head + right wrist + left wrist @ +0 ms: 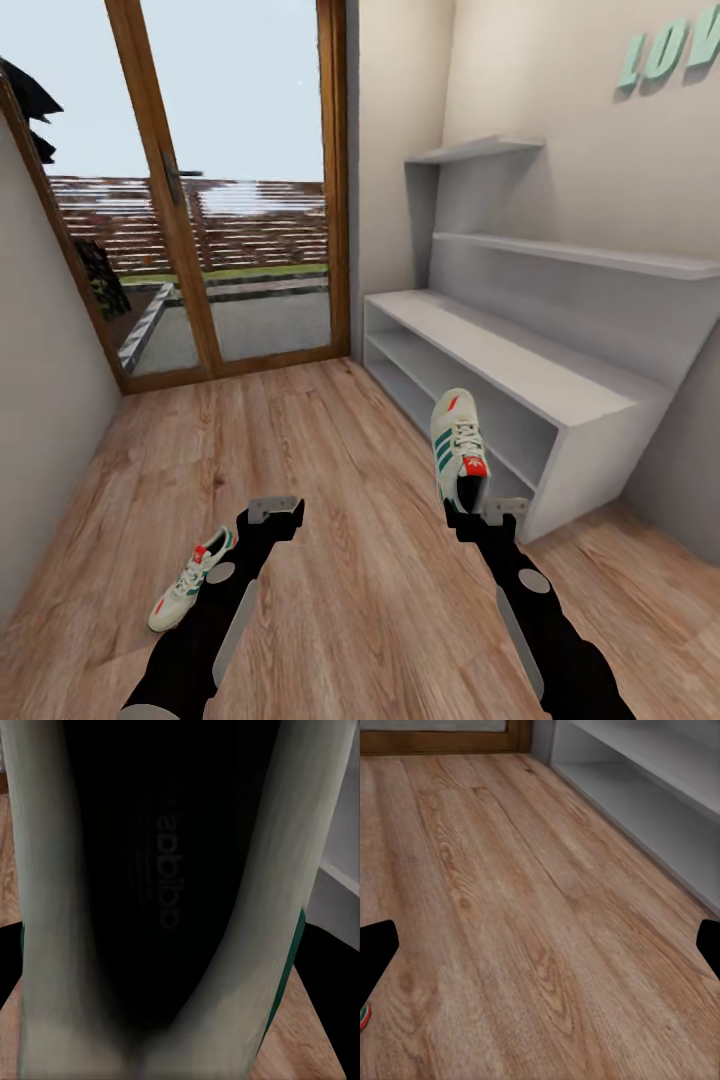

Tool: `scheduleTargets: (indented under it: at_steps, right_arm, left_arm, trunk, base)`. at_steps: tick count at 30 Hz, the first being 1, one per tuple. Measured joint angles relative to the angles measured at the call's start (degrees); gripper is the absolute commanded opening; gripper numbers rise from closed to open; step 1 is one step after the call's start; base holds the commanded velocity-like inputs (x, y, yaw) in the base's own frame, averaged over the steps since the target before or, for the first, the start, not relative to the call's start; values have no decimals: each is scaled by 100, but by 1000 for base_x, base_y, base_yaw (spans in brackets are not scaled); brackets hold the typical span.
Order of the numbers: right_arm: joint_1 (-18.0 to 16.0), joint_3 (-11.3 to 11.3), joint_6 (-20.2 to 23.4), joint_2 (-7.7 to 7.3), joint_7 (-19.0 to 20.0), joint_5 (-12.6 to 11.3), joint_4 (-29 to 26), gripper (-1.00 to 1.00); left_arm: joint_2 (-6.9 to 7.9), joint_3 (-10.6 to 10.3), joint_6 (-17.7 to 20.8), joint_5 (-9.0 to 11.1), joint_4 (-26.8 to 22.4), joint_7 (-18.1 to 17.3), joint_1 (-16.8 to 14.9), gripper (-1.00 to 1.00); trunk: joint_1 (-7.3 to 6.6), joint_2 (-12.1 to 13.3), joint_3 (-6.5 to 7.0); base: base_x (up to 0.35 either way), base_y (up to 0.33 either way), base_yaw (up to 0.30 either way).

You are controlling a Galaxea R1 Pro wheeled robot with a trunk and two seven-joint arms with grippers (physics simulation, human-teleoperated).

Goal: Pick up the two gym shoes and the two sandals from the corridor floor and place them onto the hallstand (shoe rack) in the corridor, making sure they are on the rack and not on the floor. Arrange them so the two gym shoes are next to each other and the two sandals are next to each other.

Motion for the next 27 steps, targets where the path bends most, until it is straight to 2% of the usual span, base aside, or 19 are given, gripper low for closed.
scheduleTargets:
  at_steps: [6, 19, 27]
  right_arm:
    - [1, -8, -7, -2, 0, 13, -1, -100]
    - [0, 0, 0, -3, 0, 24, 0, -100]
    - [-3, 0, 1, -2, 0, 24, 1, -100]
  left_arm:
    - [0, 0, -3, 0, 1, 2, 0, 100]
    - [0, 0, 4, 8, 4, -1, 0, 100]
    - [1, -2, 4, 8, 6, 1, 1, 100]
  trunk:
    - [-1, 0, 1]
    - [-3, 0, 1]
    - [-3, 0, 1]
  base:
    - [87, 1, 14]
    - [326, 0, 6]
    - [339, -101, 247]
